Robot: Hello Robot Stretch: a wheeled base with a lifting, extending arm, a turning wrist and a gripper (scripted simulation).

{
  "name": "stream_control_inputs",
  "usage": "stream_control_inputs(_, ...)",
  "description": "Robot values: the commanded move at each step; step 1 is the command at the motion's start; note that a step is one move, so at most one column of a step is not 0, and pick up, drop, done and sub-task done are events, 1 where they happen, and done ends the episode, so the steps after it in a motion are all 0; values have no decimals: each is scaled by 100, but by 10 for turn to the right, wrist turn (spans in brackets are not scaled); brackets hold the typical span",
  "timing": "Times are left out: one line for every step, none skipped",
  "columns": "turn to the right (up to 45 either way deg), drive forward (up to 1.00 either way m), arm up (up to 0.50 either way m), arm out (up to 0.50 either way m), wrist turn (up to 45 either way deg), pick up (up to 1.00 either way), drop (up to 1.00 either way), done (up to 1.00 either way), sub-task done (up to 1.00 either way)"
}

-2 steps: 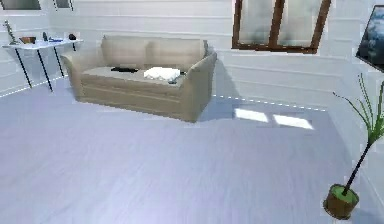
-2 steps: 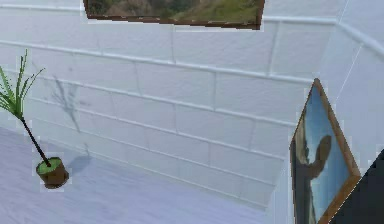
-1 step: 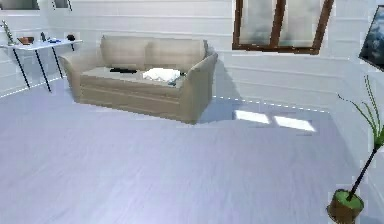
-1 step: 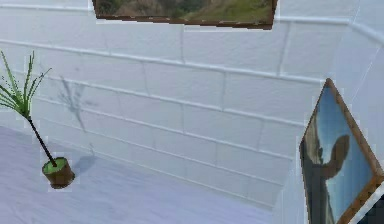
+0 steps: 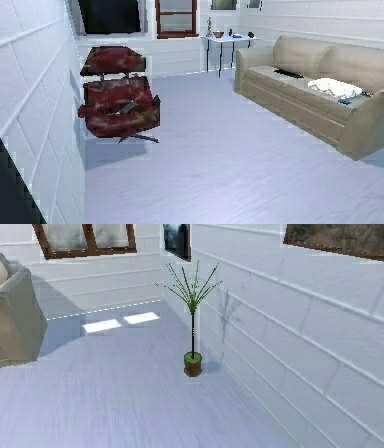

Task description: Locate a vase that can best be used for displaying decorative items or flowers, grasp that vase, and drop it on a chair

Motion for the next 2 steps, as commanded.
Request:
stream_control_inputs(-90,0,0,0,0,0,0,0,0)
stream_control_inputs(0,40,0,0,0,0,0,0,0)
